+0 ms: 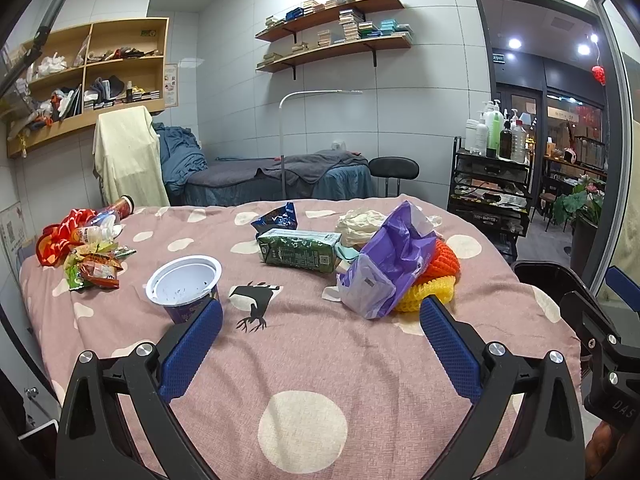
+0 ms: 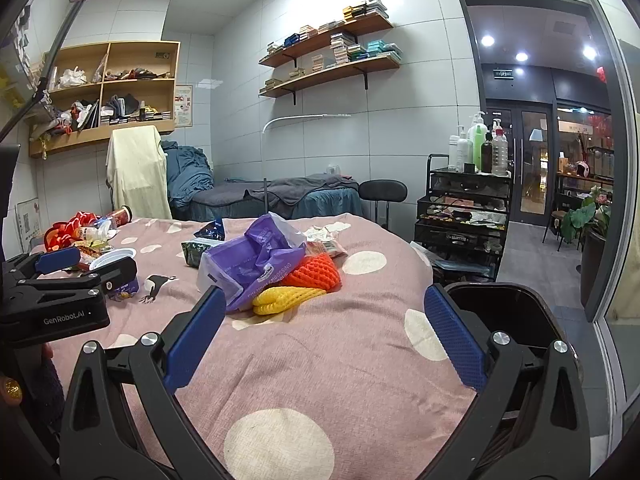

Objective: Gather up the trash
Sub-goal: 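Approach the purple plastic bag with the right gripper and the white cup with the left, then grasp the purple bag with the right gripper while the left gripper grasps the white cup rim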

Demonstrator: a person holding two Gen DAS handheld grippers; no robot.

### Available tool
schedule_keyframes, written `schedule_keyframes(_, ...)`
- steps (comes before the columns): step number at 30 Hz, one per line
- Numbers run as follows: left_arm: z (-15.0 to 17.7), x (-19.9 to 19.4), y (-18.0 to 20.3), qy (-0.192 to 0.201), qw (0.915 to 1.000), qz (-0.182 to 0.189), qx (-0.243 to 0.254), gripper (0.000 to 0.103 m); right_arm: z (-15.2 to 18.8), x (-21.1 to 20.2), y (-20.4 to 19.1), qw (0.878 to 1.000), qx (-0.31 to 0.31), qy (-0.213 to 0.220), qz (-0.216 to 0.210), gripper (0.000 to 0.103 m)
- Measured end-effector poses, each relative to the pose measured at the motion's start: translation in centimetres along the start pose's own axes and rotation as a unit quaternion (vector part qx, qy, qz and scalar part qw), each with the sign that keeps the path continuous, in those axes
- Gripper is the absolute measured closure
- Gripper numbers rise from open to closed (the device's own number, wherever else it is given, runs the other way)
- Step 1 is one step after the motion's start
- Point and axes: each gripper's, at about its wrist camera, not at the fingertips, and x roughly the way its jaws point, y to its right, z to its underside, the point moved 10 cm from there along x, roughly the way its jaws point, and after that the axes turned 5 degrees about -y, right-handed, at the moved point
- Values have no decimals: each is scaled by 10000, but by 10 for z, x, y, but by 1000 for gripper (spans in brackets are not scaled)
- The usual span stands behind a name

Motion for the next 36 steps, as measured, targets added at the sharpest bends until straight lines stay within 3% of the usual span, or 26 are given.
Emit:
schedule_keyframes(7, 6, 7, -4, -329, 9990, -95, 293, 5, 2, 7, -4, 9999, -64, -125, -31, 5)
schedule_keyframes(12, 11, 20, -10, -420, 9990, 29, 144, 5, 6, 19, -10, 9990, -182, -388, -105, 5)
schedule_keyframes(16, 19, 35, -28, -842, 9956, -161, 382, 5, 10, 38, -18, 9962, -264, -786, -273, 5)
schedule_keyframes(24, 6, 72, -85, -1203, 9843, -739, 1055, 5, -2, 91, -36, 9866, -285, -1410, -776, 5)
schedule_keyframes(32, 30, 116, -93, -2070, 9749, -182, 804, 14, -24, 140, -74, 9714, -267, -1917, -1374, 5)
schedule_keyframes(36, 32, 126, -94, -2245, 9706, -82, 858, 24, -18, 160, -117, 9593, -924, -2150, -1582, 10)
